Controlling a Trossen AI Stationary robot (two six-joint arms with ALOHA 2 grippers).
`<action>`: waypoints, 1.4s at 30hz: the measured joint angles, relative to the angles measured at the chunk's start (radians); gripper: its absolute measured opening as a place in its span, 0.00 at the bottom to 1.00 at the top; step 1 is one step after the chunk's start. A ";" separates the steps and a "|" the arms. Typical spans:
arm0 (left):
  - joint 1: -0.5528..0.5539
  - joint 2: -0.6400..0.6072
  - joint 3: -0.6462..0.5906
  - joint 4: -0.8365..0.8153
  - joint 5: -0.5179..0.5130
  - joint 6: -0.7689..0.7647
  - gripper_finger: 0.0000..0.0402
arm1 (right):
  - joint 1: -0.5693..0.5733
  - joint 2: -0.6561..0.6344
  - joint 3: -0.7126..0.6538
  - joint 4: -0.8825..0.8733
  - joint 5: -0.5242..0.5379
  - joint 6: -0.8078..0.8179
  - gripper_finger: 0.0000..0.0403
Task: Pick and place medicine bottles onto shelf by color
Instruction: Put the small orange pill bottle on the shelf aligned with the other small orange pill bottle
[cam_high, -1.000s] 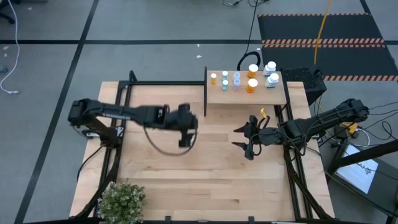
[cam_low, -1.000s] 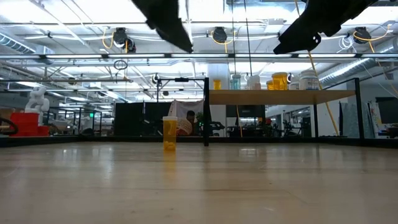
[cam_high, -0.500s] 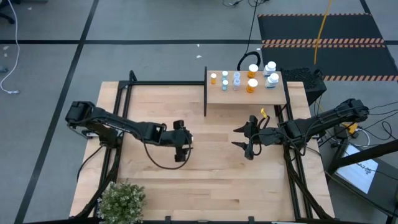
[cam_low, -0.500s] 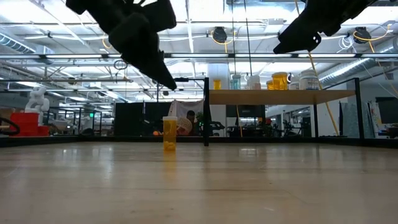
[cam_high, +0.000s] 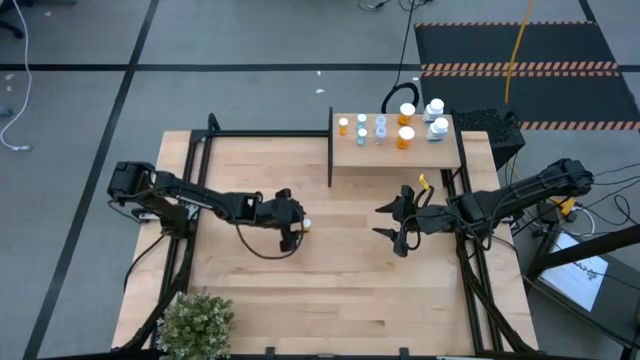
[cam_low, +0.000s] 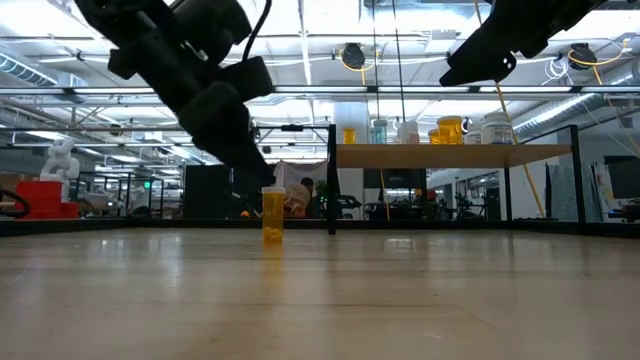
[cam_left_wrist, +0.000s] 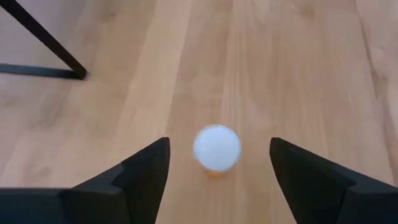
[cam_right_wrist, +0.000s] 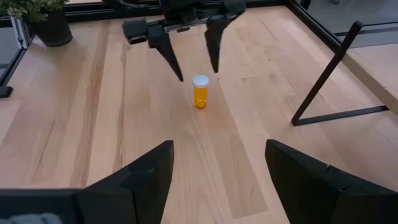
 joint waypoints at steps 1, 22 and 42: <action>0.004 0.000 -0.009 0.010 0.009 0.001 0.68 | 0.000 0.000 0.000 0.000 0.000 -0.003 0.62; 0.023 0.087 -0.096 0.264 0.042 0.004 0.61 | 0.000 0.000 0.000 0.001 0.003 -0.005 0.62; 0.023 0.064 -0.092 0.221 0.040 -0.010 0.61 | 0.000 0.000 0.000 0.000 0.003 -0.007 0.62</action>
